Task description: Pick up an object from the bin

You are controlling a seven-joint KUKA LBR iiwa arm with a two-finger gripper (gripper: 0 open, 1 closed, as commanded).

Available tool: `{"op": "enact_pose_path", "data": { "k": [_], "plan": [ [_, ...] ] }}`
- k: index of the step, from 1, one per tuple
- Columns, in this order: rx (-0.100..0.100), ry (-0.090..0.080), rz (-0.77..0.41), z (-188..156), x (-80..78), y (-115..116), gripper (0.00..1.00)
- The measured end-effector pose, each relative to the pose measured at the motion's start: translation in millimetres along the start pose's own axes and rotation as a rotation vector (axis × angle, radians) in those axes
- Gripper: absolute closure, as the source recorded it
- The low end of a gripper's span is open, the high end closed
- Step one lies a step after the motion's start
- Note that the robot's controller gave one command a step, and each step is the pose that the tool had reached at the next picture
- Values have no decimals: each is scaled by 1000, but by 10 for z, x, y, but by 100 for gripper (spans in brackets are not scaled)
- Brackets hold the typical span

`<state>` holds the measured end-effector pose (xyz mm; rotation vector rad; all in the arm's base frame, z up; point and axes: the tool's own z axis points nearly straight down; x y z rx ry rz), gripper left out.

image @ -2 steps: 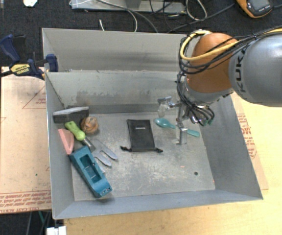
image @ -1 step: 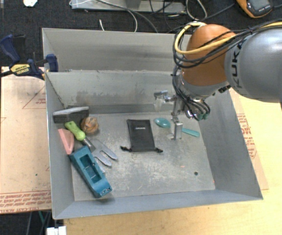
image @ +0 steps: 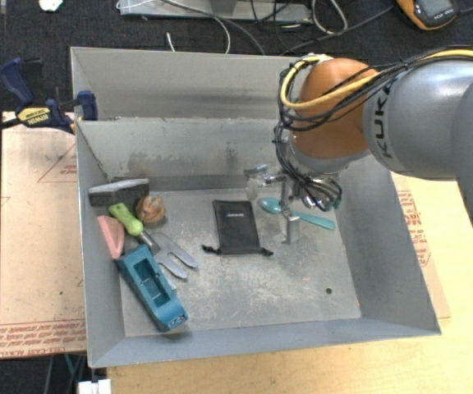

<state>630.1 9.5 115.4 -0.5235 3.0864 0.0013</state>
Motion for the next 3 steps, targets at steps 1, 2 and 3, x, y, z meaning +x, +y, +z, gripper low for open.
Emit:
{"op": "enact_pose_path", "data": {
  "k": [1,2,3],
  "plan": [
    [-1,-1,142,145,178,272,0],
    [-1,0,39,345,268,341,0],
    [-2,-4,106,399,173,395,0]
  ]
}}
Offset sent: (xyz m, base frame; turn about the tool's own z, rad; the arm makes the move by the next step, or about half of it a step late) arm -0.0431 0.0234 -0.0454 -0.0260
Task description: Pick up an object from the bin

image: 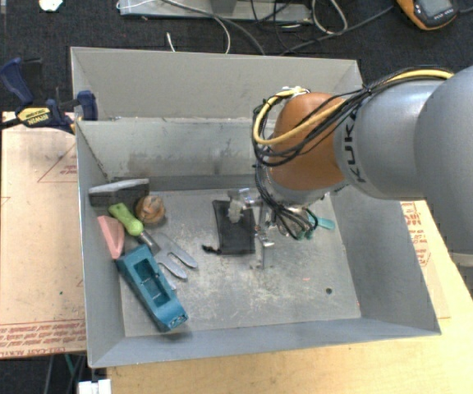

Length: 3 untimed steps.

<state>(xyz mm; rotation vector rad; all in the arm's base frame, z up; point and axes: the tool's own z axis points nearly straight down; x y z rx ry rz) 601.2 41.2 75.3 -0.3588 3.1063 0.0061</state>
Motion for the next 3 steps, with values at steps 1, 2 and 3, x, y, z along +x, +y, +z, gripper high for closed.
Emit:
{"op": "enact_pose_path", "data": {
  "k": [1,2,3],
  "plan": [
    [0,0,201,38,-179,14,0],
    [0,-5,-296,38,-254,16,100],
    [0,-5,-296,38,-254,16,100]
  ]
}}
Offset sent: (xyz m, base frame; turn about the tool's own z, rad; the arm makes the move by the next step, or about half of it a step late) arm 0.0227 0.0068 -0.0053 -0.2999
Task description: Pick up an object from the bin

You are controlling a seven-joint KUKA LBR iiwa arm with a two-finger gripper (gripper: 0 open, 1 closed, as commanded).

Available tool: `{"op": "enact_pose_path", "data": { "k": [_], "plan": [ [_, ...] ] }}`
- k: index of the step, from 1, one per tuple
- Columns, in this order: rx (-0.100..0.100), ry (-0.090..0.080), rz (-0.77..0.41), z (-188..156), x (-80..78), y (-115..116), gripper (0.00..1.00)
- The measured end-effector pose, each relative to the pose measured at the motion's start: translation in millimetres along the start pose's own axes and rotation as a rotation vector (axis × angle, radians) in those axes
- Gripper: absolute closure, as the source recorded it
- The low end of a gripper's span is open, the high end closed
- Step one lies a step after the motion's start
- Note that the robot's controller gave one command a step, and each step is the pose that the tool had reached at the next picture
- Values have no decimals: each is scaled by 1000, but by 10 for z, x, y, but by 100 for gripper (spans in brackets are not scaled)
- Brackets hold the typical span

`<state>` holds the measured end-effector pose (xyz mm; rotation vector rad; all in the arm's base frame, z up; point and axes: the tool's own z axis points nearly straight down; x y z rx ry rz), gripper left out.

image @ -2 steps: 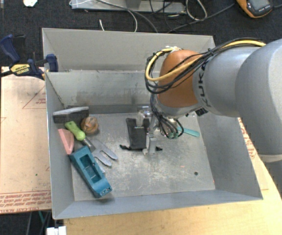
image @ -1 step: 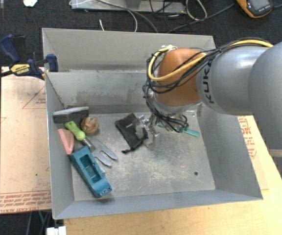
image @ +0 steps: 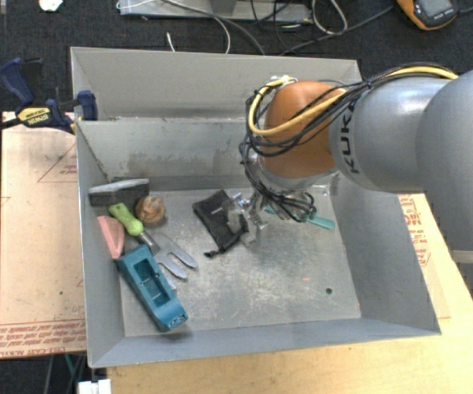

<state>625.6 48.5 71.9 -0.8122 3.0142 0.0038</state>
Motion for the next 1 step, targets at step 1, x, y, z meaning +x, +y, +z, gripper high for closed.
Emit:
{"op": "enact_pose_path", "data": {
  "k": [1],
  "plan": [
    [-3,5,-79,-551,82,74,100]
  ]
}}
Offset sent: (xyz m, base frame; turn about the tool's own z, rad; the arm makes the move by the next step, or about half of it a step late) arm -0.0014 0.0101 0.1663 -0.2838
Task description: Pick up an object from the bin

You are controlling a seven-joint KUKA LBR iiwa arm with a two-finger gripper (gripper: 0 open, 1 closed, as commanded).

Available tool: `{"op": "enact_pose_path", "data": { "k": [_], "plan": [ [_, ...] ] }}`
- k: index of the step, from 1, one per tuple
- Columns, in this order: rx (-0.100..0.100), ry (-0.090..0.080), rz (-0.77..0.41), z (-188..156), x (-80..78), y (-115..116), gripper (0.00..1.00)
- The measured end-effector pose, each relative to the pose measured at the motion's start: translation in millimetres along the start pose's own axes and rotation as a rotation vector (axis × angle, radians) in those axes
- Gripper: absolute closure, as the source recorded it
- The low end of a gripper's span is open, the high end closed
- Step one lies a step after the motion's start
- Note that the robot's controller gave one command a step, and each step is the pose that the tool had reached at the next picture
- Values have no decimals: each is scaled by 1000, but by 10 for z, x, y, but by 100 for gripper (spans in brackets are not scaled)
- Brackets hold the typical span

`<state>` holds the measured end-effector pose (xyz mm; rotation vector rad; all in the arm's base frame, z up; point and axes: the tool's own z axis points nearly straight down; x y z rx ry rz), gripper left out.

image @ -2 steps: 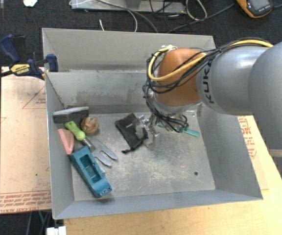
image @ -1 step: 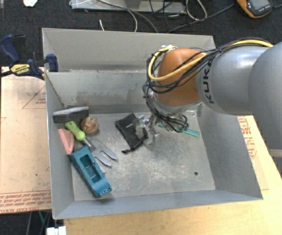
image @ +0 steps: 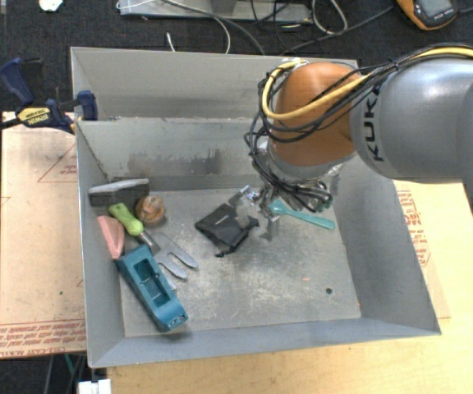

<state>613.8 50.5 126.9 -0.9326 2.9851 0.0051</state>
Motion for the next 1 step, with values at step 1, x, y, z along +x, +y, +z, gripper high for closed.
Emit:
{"op": "enact_pose_path", "data": {
  "k": [1],
  "plan": [
    [0,-1,-146,-761,-101,8,100]
  ]
}}
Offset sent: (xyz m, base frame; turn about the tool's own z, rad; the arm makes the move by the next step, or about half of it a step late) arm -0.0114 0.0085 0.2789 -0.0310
